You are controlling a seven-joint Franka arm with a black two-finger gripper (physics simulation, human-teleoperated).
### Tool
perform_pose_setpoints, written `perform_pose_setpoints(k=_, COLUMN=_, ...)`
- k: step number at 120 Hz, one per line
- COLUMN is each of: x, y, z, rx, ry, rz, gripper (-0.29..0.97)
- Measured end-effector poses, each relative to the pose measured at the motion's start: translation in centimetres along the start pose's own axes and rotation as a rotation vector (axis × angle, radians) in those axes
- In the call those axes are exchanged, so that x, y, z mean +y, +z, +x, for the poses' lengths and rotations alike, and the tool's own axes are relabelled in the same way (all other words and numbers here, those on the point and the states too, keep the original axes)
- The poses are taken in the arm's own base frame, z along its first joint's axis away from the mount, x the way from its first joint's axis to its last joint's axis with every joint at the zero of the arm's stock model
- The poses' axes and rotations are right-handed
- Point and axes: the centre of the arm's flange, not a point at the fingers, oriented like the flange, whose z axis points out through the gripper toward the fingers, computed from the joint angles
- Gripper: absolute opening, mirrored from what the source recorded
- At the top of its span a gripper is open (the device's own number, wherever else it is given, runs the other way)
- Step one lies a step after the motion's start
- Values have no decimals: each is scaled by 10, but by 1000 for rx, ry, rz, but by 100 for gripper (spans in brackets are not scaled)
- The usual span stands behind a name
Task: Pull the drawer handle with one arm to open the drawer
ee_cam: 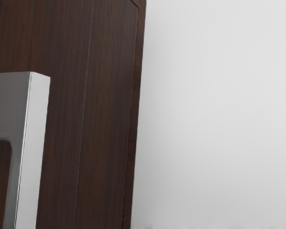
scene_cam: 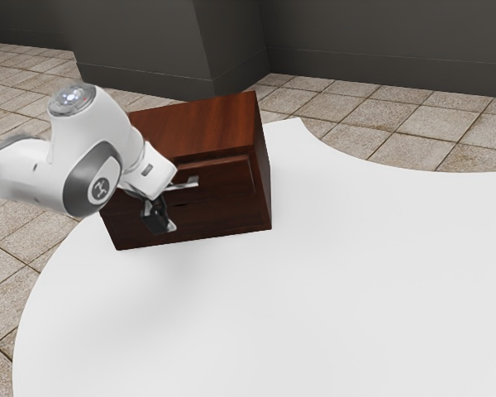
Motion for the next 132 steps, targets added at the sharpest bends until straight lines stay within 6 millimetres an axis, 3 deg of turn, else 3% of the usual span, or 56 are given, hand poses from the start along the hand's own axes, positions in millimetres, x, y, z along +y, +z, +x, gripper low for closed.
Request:
perform_pose_setpoints(k=26, x=4, y=-12, z=10, rx=9, ry=12, rz=15, gripper=68)
perform_pose_setpoints(k=54, x=21, y=-5, z=25, rx=14, ry=35, rz=-7, gripper=69)
perform_pose_setpoints(k=101, x=39, y=-11, z=26, rx=0, ry=35, rz=-7, gripper=68)
perform_pose_setpoints(k=118, x=46, y=-22, z=27, rx=-5, ry=32, rz=4, gripper=55)
perform_pose_setpoints(k=132, x=54, y=-23, z=28, rx=-11, ry=30, rz=0, gripper=61)
